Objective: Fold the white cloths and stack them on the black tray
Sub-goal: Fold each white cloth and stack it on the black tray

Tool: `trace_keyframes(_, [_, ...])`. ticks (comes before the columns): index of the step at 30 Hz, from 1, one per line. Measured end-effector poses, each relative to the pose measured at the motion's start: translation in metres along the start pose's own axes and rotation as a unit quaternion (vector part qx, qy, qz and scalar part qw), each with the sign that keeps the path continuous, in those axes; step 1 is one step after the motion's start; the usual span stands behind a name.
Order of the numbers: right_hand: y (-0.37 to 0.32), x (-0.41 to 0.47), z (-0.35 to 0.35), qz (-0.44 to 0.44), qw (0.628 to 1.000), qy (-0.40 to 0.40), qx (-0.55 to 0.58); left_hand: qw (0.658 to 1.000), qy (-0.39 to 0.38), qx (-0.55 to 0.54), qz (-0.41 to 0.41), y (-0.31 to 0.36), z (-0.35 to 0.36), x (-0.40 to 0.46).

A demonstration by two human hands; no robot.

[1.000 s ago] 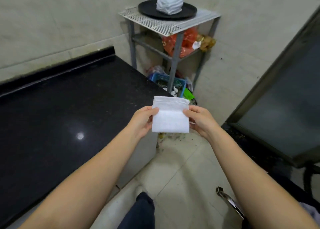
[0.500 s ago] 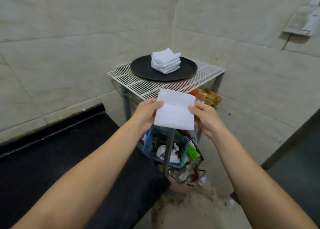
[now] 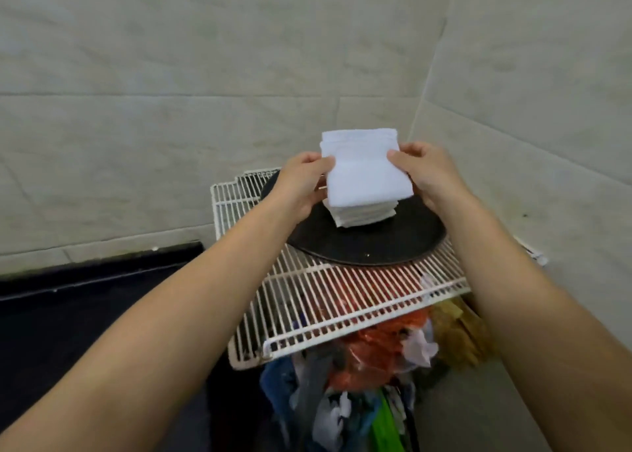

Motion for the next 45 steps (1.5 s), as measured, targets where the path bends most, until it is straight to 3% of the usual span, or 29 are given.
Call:
trace_keyframes(5, [0.006, 0.077, 0.008, -0.013, 0.996, -0.058, -0.063, 0.992, 0.079, 0.093, 0.03, -0.003, 0.034, 0.049])
trace_keyframes(10, [0.041, 0.092, 0.012, -0.015, 0.988, -0.102, -0.112, 0.963, 0.138, 0.229, 0.042, -0.028, 0.032, 0.073])
trace_keyframes(16, [0.06, 0.09, 0.014, 0.002, 0.984, -0.133, -0.115, 0.952, 0.167, 0.251, 0.05, -0.041, 0.026, 0.071])
trace_keyframes(19, [0.055, 0.089, 0.009, -0.001, 0.987, -0.106, -0.12, 0.949, 0.181, 0.251, 0.061, -0.037, 0.023, 0.067])
trace_keyframes(23, [0.023, 0.079, 0.001, -0.07, 0.985, -0.035, -0.156, 0.946, 0.203, 0.238, 0.085, -0.021, 0.011, 0.051])
trace_keyframes(27, [-0.019, 0.032, 0.026, -0.175, 0.966, -0.072, -0.175, 0.933, 0.223, 0.238, 0.151, -0.002, -0.027, 0.007])
trace_keyframes(30, [-0.042, -0.032, 0.076, -0.251, 0.937, -0.154, -0.186, 0.904, 0.248, 0.29, 0.193, 0.009, -0.088, -0.047])
trace_keyframes(34, [-0.056, -0.155, 0.158, -0.315, 0.888, -0.278, -0.189, 0.82, 0.324, 0.437, 0.18, 0.01, -0.202, -0.148])
trace_keyframes(39, [-0.058, -0.337, 0.242, -0.377, 0.803, -0.427, -0.177, 0.737, 0.428, 0.513, 0.098, -0.001, -0.344, -0.302])
trace_keyframes(45, [-0.051, -0.531, 0.298, -0.435, 0.691, -0.541, -0.201, 0.658, 0.505, 0.558, -0.019, -0.034, -0.463, -0.468])
Point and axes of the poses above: each hand's wrist, its own x-axis towards the middle knuckle, its own z-axis out of the palm, y = z × x, the point moved 1 cm from there along x, towards the middle knuckle, and after that the axes turned 11 degrees about y, right-handed, at the moved point
